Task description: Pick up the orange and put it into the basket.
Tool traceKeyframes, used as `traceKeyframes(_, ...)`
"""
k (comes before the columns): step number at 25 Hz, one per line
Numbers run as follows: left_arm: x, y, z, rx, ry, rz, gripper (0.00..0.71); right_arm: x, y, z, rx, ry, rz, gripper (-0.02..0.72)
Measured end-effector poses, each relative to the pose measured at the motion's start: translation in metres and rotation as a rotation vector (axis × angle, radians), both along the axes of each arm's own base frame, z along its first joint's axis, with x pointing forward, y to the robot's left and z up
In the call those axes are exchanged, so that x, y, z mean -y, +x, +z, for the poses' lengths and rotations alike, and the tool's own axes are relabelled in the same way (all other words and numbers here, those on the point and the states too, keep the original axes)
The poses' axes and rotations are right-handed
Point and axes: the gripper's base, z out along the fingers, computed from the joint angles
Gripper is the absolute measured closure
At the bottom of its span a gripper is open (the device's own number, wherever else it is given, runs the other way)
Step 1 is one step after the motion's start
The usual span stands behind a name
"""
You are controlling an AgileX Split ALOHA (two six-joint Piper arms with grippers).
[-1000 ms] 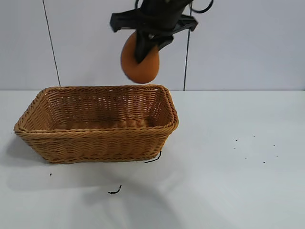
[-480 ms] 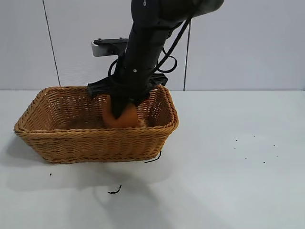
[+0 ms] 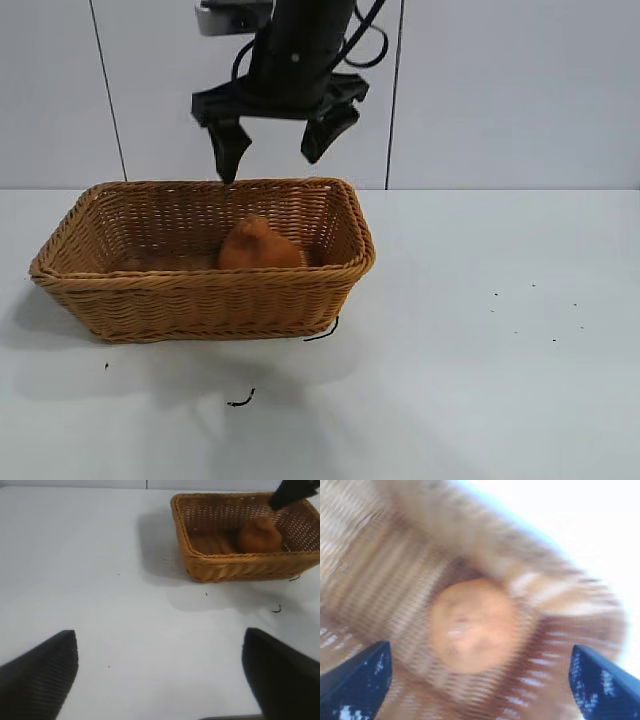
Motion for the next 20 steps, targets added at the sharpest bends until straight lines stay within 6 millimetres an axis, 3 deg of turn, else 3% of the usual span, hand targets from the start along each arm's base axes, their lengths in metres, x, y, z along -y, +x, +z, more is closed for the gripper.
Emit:
traceKeyframes(5,0.0,0.0,0.0,0.0,0.0,0.0,0.071,0.078,0.019,-0.002,-0.063,-0.024,-0.17,0.009)
traceKeyframes(11,0.0,0.0,0.0,-0.002,-0.001,-0.001,0.071,0.136,0.028,-0.002,-0.072,-0.023,-0.291,0.009)
traceKeyframes(16,0.0,0.0,0.0,-0.002,0.0,0.0,0.071,0.153,0.029,-0.003,-0.079,-0.008,-0.327,0.009)
traceKeyframes(20,0.0,0.0,0.0,-0.002,0.0,0.0,0.071,0.152,0.018,-0.011,-0.137,0.004,-0.326,0.009)
